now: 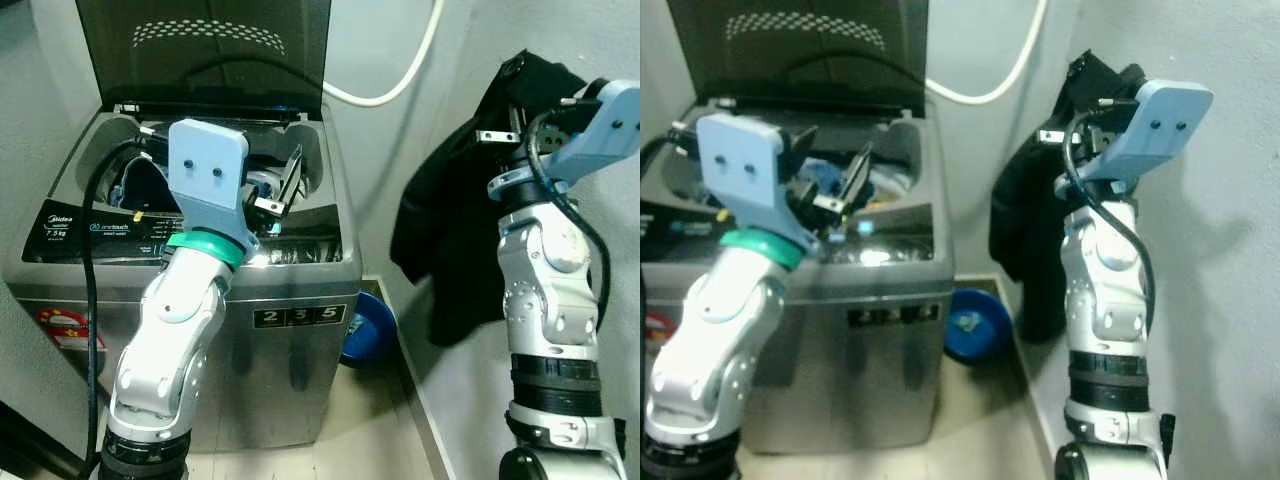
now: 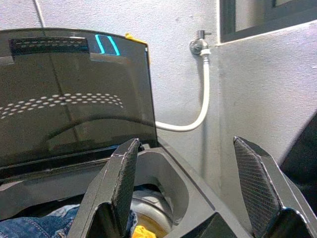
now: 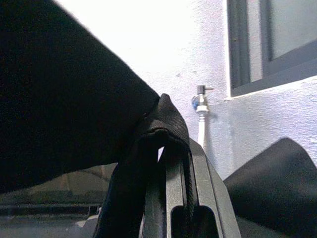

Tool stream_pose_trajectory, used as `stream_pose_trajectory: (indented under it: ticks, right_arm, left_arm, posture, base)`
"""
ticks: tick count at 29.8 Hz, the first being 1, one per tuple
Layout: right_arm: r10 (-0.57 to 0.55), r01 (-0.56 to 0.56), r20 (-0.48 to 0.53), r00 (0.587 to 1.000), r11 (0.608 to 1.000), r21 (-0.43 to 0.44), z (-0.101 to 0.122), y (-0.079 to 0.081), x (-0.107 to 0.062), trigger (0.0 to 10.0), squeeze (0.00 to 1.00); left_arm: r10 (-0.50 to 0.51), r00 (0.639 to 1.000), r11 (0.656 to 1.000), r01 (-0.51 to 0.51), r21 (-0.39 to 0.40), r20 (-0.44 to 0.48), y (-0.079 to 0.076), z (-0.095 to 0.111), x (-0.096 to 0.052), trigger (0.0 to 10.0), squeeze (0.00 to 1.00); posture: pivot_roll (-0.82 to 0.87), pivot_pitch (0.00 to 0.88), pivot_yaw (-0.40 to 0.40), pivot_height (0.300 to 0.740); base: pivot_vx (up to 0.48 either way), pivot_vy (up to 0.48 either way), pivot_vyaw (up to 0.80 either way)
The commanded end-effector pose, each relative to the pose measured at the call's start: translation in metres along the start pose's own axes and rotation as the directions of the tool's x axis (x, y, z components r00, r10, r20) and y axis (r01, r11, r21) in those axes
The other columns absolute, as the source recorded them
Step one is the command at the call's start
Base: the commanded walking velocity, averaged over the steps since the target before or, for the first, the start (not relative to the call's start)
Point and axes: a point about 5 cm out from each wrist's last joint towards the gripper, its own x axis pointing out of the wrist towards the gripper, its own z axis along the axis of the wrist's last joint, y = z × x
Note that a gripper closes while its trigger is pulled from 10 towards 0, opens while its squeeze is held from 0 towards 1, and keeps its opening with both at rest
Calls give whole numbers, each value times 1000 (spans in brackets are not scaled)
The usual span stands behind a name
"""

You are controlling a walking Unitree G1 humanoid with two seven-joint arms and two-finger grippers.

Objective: Clothes washing

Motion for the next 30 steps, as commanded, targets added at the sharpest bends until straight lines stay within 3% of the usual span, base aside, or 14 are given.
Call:
stream_pose_trajectory:
  ticks: [1, 6, 19, 30]
  right_arm:
    - [16, -16, 28, 999, 1000, 4, 4, 4, 1, 10000, 0]
    - [18, -18, 27, 999, 1000, 4, 4, 5, 1, 10000, 0]
    - [21, -21, 28, 999, 1000, 4, 4, 6, 1, 10000, 0]
    - [33, -33, 32, 999, 999, 6, 4, 7, 0, 10000, 0]
  left_arm:
    - [7, 1000, 1000, -7, 6, -11, 1, -1, -1, 10000, 0]
    - [6, 1000, 1000, -6, 7, -11, 1, -1, -1, 10000, 0]
    - [12, 999, 999, -10, 36, -33, 1, -5, 0, 10000, 0]
    - [34, 999, 998, -32, 63, -30, 5, -6, 1, 10000, 0]
  posture:
    - [68, 57, -3, 740]
    - [68, 57, -3, 740]
    - [65, 54, -2, 740]
    - [64, 53, 1, 740]
  base:
    - [0, 480, 0]
    - [0, 480, 0]
    - [0, 0, 0]
    - [404, 0, 0]
